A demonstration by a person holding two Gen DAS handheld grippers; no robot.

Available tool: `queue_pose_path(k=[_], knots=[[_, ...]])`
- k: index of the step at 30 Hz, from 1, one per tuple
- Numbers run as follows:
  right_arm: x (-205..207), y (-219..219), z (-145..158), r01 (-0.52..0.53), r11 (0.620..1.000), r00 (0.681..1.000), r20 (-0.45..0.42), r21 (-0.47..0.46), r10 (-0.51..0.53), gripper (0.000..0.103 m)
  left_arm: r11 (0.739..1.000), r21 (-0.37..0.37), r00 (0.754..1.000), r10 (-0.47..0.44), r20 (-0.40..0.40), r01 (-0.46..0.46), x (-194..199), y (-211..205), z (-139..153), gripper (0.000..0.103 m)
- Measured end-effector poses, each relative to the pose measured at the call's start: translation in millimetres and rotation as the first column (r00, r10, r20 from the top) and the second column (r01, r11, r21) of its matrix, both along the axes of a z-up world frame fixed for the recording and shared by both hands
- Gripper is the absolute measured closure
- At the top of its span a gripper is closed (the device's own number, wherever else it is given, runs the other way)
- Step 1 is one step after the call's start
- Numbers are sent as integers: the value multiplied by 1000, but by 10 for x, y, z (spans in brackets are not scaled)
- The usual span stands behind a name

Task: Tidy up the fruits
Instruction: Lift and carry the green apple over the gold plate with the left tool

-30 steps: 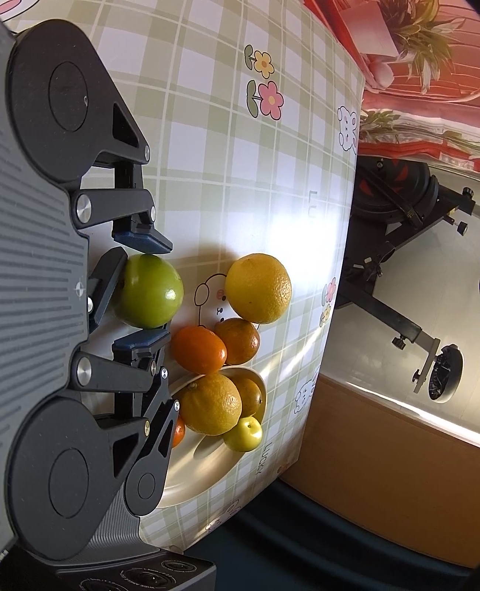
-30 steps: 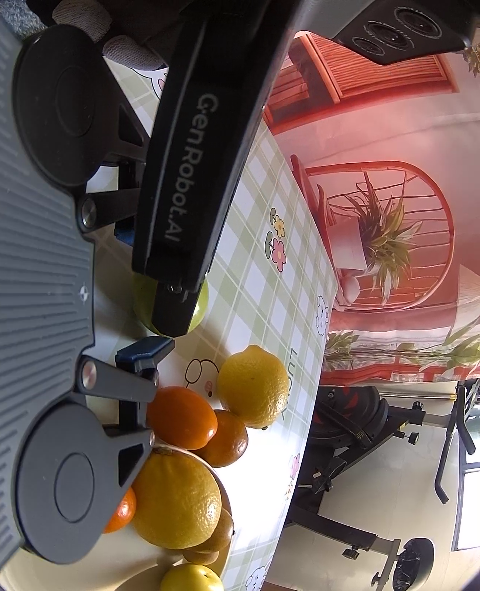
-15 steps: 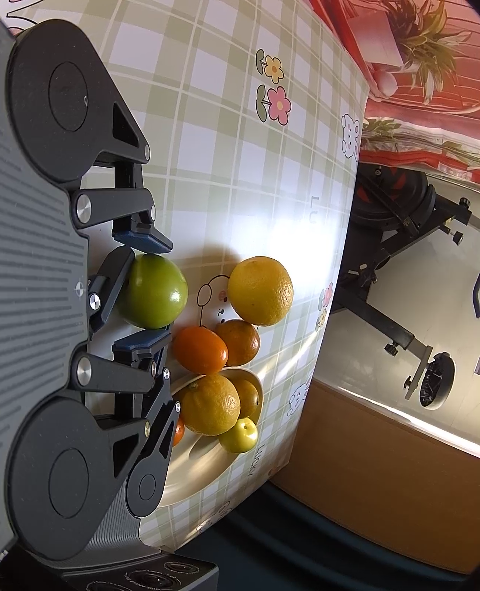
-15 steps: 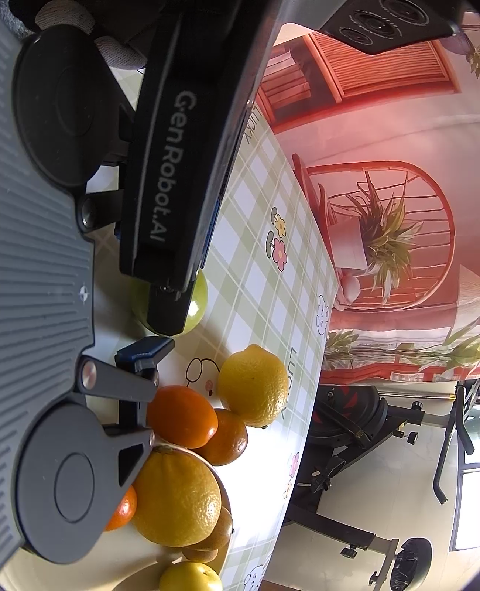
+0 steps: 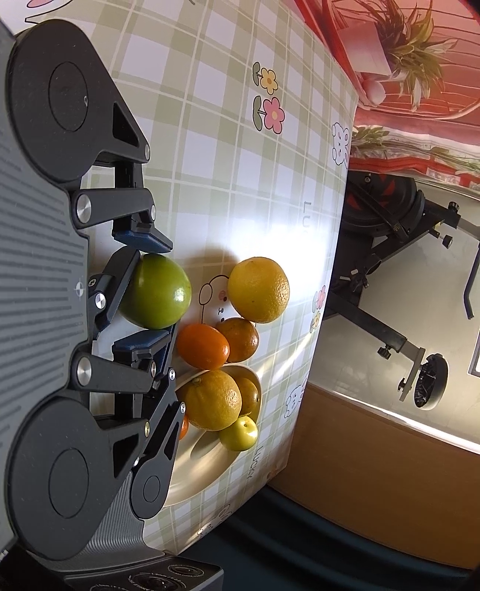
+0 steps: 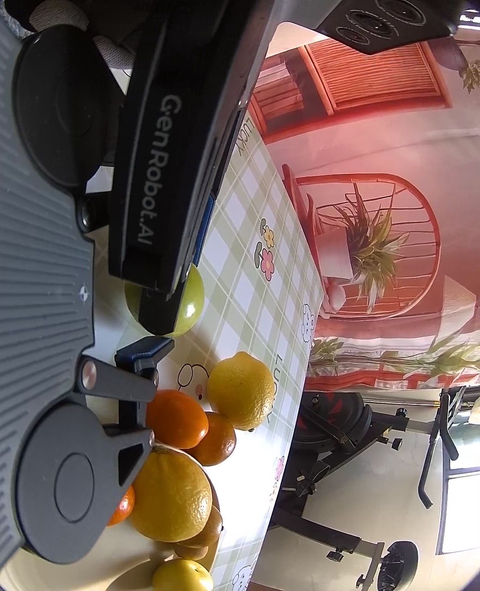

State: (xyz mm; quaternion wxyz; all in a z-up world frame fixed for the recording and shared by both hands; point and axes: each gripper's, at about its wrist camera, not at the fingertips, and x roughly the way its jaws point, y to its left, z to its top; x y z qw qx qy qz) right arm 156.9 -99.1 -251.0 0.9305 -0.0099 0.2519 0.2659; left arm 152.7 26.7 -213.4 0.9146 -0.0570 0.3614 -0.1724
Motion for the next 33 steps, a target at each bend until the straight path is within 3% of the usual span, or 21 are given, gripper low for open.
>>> queue_pose_path(k=[9, 19, 27, 33], knots=[[-234, -344, 134, 60, 994, 995, 70, 92, -66, 52, 998, 37, 996, -59, 70, 57, -138, -318, 230, 55], [-254, -943, 287, 194, 968, 971, 110, 160, -213, 52, 981, 80, 974, -187, 130, 178, 25, -924, 434, 55], [-147, -1360, 236, 284, 943, 949, 87, 174, -302, 52, 960, 87, 958, -273, 88, 266, 296, -1360, 370, 55], [19, -1557, 139, 321, 930, 940, 59, 179, -336, 52, 946, 142, 951, -303, 70, 291, 477, -1643, 283, 55]])
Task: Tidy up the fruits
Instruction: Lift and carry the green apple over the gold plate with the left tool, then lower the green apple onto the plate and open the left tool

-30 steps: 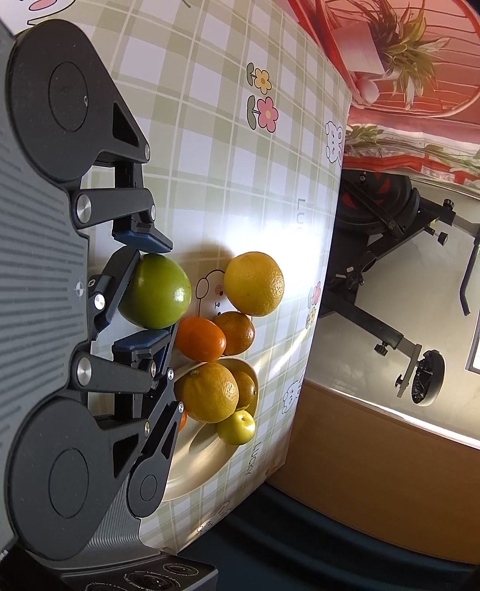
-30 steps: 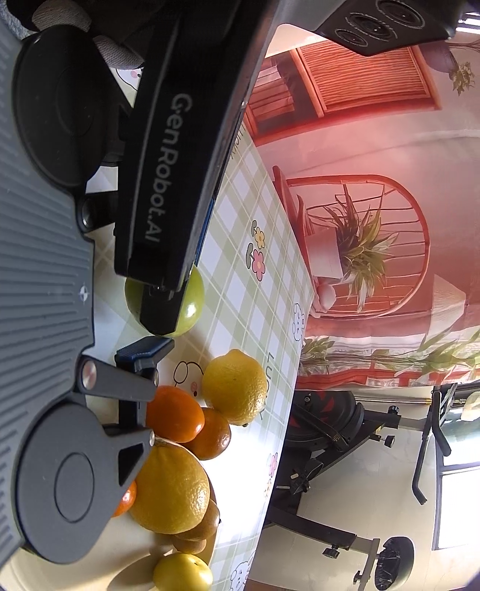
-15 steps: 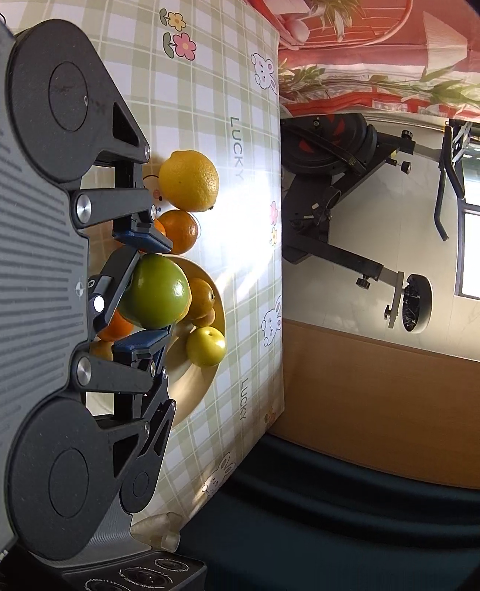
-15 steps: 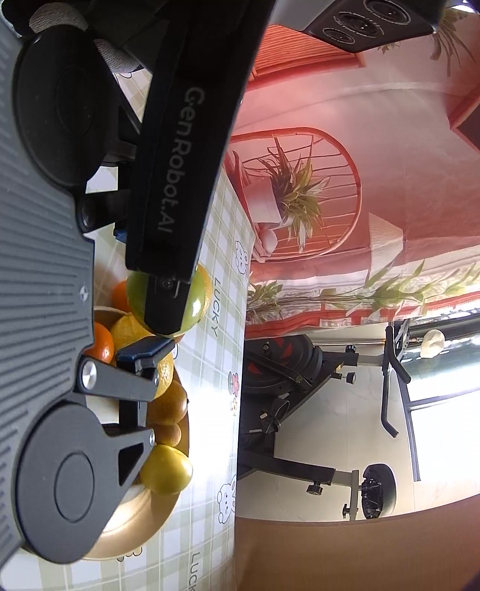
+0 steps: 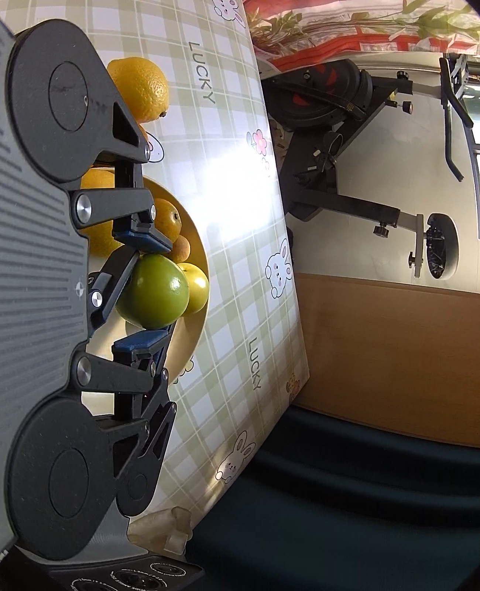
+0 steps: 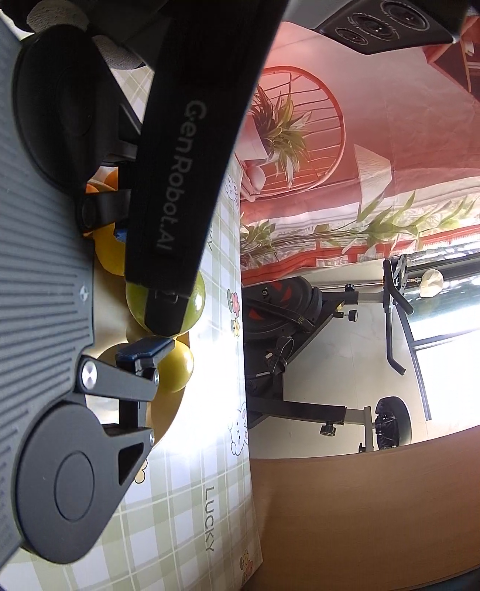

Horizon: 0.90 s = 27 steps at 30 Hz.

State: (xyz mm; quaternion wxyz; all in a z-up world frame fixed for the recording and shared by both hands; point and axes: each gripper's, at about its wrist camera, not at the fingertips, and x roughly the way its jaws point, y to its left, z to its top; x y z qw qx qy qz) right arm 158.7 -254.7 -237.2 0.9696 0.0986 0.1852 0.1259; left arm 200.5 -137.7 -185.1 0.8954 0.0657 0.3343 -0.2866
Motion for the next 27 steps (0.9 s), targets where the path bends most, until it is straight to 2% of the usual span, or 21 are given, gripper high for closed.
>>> queue_pose_path(k=[9, 20, 24, 27], knots=[[137, -78, -96, 0, 999, 999, -51, 42, 2, 52, 999, 37, 1000, 5, -12, -5, 90, -57, -77, 55], [223, -70, -125, 18, 999, 994, -109, 44, -13, 51, 998, 60, 1000, 8, -19, -7, 121, -104, -123, 55], [217, -59, -123, 30, 999, 994, -108, 34, -26, 50, 998, 58, 1000, 15, -26, -13, 129, -99, -123, 55], [200, -67, -124, 36, 999, 994, -105, 40, -32, 46, 999, 29, 999, 26, -29, -25, 128, -45, -91, 55]])
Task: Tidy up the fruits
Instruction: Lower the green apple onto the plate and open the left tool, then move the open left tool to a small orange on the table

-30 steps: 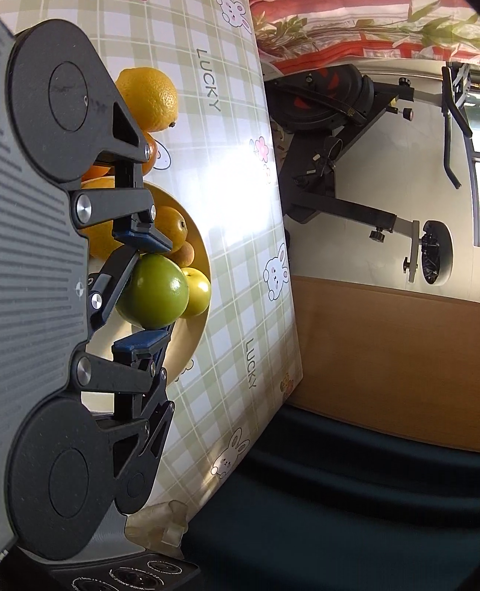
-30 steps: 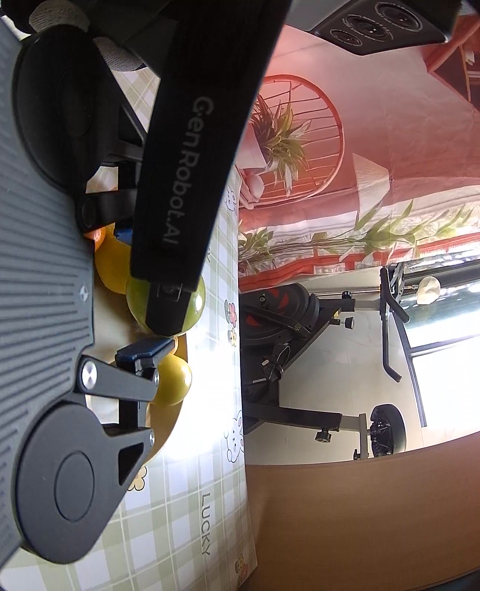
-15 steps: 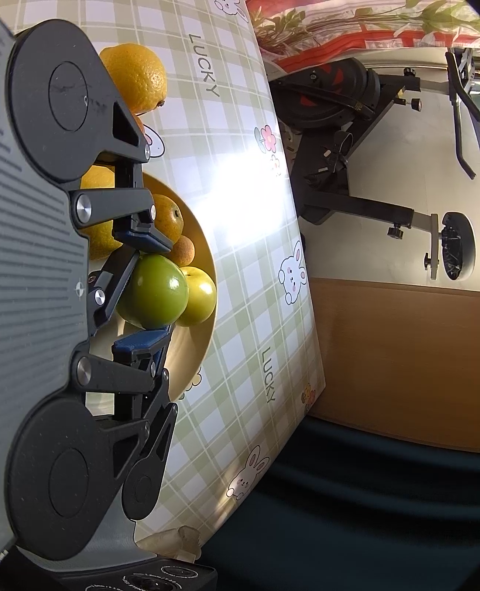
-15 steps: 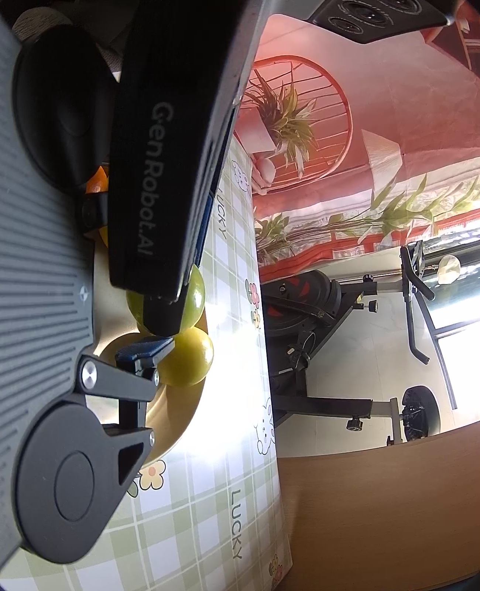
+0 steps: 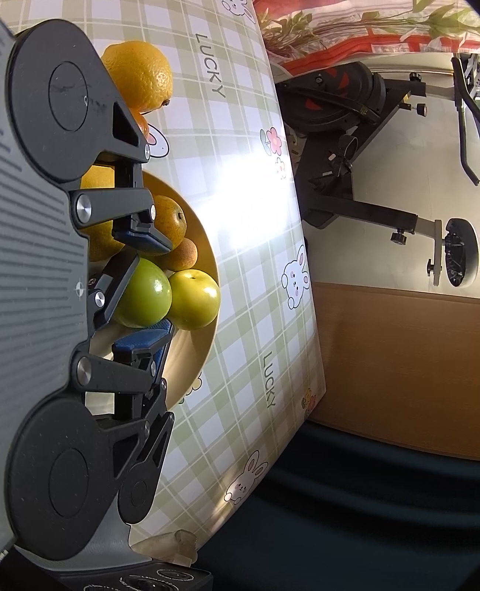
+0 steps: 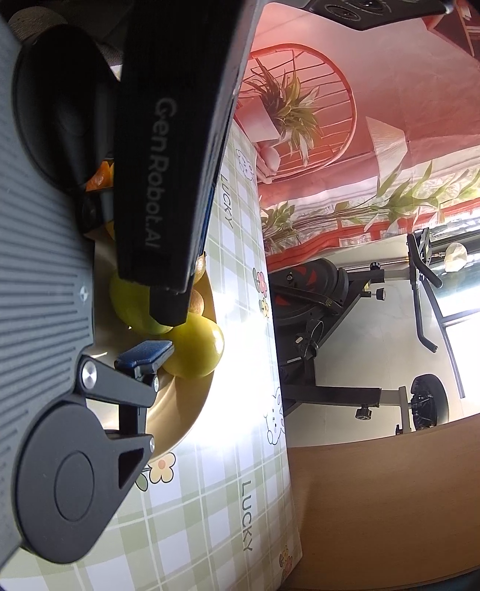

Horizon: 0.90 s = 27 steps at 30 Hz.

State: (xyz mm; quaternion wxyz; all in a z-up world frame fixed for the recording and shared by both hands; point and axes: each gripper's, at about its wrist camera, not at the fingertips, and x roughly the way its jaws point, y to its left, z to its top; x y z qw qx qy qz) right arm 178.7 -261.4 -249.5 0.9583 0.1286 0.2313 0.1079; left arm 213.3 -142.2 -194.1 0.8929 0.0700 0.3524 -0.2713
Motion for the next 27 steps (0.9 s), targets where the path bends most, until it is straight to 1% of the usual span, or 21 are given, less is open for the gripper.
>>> queue_pose_path(k=[6, 9, 12, 16, 19, 22, 25, 27], knots=[[-136, -10, 12, 3, 1000, 998, 63, 10, -4, 46, 997, -68, 999, 25, 47, -22, -68, 225, 185, 55], [-190, -14, 26, 4, 1000, 996, 85, 17, -6, 45, 996, -80, 996, 55, 68, -50, -94, 392, 258, 55], [-196, -26, 30, 10, 1000, 996, 89, 24, -12, 43, 992, -84, 992, 103, 71, -96, -75, 613, 298, 55], [-203, -36, 34, 9, 1000, 996, 92, 26, -11, 43, 971, -120, 976, 211, 46, -205, -21, 992, 312, 55], [-214, -35, 32, 8, 1000, 996, 90, 28, -11, 42, 958, -126, 963, 266, 39, -259, -13, 1240, 329, 56], [-226, -33, 37, 12, 1000, 996, 90, 28, -14, 41, 948, -129, 954, 298, 42, -291, -33, 1427, 342, 56], [-250, -29, 46, 23, 999, 995, 97, 26, -25, 41, 934, -151, 943, 332, 29, -324, -23, 1597, 341, 56], [-272, -34, 55, 44, 999, 995, 91, 24, -46, 41, 930, -158, 940, 340, 23, -332, -21, 1670, 339, 56]])
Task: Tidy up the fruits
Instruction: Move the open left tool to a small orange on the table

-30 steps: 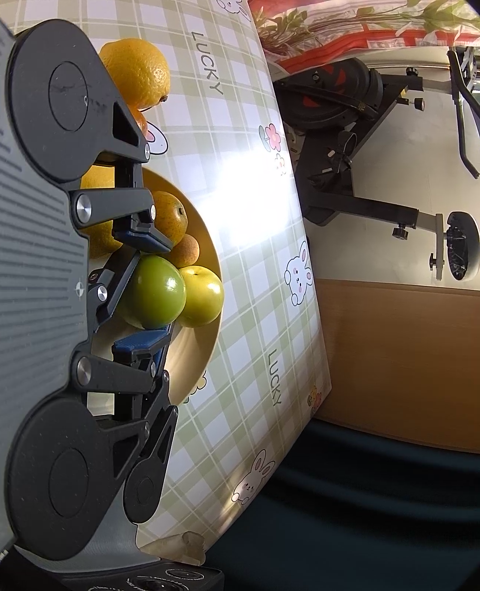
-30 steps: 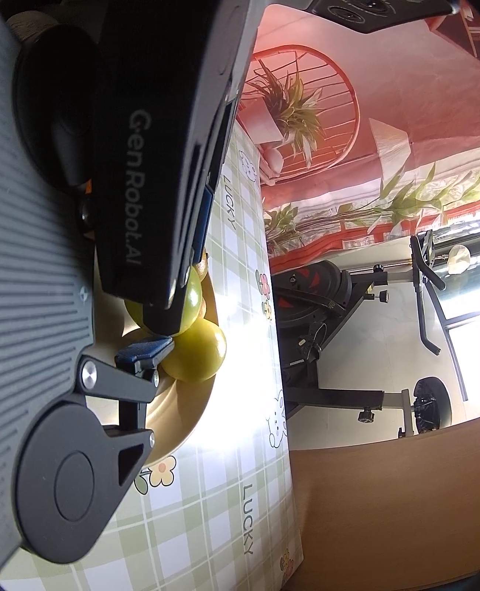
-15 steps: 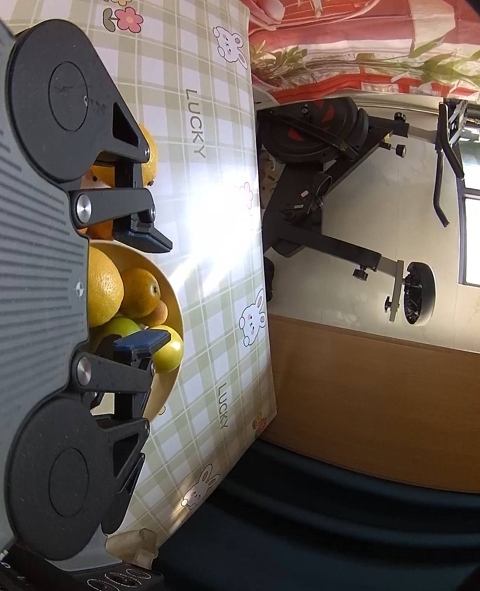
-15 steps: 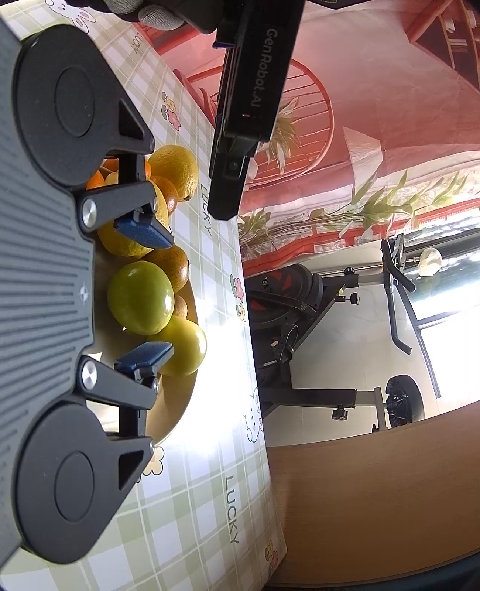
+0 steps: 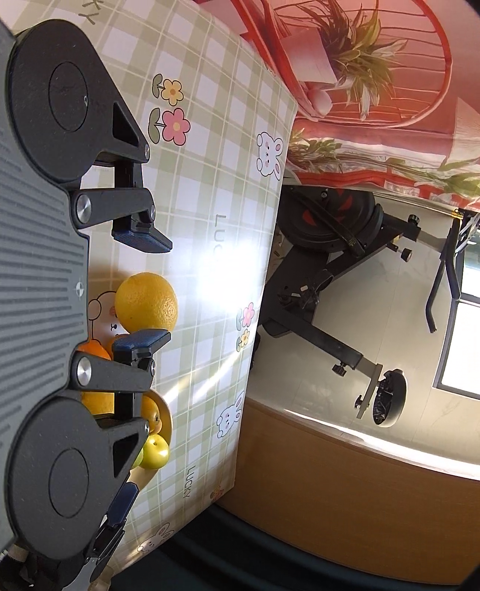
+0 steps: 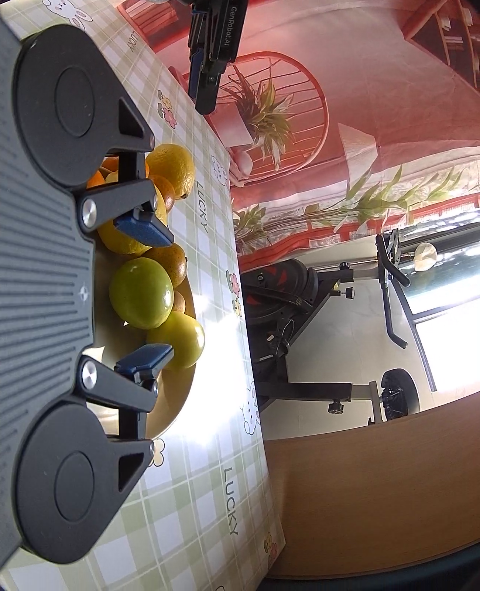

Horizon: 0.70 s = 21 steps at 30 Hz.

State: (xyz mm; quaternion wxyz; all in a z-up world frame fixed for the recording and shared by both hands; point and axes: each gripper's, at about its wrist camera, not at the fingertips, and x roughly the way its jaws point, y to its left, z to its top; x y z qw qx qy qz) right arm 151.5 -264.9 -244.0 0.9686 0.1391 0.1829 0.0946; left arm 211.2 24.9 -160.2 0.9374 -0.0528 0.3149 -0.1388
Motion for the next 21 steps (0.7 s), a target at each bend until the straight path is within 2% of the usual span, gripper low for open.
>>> queue_pose_path(k=[2, 5, 9, 14, 17, 21], knots=[[-38, 1, 13, 14, 1000, 1000, -12, 2, -14, 42, 1000, -1, 1000, -2, 2, 2, -10, 55, 7, 56], [-115, 117, 99, -22, 999, 1000, 1, -23, 22, 44, 1000, 0, 1000, -11, 16, 11, -79, 130, 22, 56], [-101, 475, 273, -135, 985, 990, 20, -106, 138, 45, 1000, -3, 1000, -8, 17, 8, -127, 195, 2, 56], [60, 928, 319, -262, 949, 965, -19, -173, 263, 48, 999, -46, 1000, -5, 14, 6, -192, 288, -26, 56], [203, 1117, 277, -280, 938, 960, -66, -206, 272, 52, 996, -88, 1000, -7, -1, 7, -235, 340, -62, 56], [336, 1268, 233, -280, 928, 959, -112, -245, 260, 52, 991, -135, 1000, -19, -2, 19, -302, 401, -140, 56]])
